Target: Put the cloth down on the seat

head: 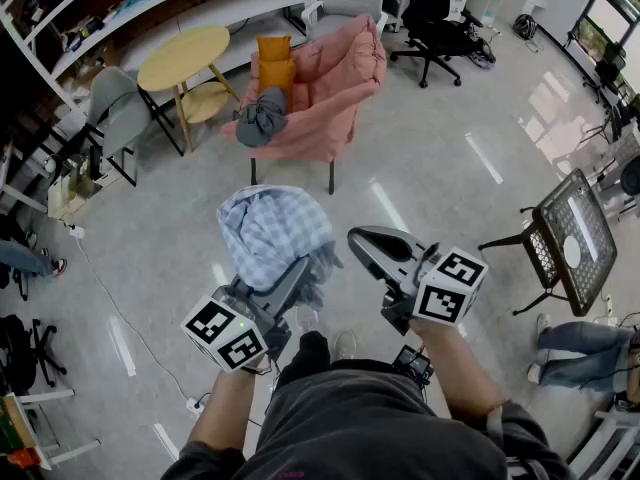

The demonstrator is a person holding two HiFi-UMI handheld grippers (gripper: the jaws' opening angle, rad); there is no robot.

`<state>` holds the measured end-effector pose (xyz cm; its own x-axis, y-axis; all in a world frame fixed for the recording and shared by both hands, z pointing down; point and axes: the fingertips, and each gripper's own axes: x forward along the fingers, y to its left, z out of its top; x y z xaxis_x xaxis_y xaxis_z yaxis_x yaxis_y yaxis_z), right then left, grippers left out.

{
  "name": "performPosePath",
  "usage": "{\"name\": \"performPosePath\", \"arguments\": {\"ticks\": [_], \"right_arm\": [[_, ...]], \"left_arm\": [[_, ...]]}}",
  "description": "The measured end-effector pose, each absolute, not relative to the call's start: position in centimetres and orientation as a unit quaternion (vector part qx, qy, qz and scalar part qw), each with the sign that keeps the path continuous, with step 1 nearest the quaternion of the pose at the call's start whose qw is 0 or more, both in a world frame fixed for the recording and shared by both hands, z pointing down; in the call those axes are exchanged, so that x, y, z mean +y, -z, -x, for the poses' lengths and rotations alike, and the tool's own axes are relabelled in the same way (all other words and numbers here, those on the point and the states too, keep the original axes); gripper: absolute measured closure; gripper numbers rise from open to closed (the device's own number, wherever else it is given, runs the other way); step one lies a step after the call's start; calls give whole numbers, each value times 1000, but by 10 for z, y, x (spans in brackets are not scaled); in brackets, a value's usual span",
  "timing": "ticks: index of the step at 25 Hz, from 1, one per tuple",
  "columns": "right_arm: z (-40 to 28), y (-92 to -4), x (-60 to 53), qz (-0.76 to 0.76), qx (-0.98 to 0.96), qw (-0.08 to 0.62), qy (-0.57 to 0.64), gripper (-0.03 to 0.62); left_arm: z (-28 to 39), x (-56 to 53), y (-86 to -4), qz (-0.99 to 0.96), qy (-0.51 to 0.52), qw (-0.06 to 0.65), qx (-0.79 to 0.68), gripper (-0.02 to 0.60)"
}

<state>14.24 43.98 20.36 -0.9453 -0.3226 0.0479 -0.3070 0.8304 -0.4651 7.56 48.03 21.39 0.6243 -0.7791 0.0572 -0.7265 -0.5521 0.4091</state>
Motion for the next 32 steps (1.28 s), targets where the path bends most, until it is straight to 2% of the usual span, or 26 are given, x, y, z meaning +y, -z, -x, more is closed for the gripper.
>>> {"name": "performPosePath", "arguments": {"ticks": [19,25,32], "right_arm": [[-144,-210,432,171,951,29,256,579],[-132,-211,412,179,949,24,259,579],[-85,-210,362,191,946,17,261,579]], "left_arm": [[-73,477,-222,-880,64,204,-425,500],[-58,456,-224,-880,64,210,-420,500],[-10,404,-224,-885,65,214,-408,500]]}}
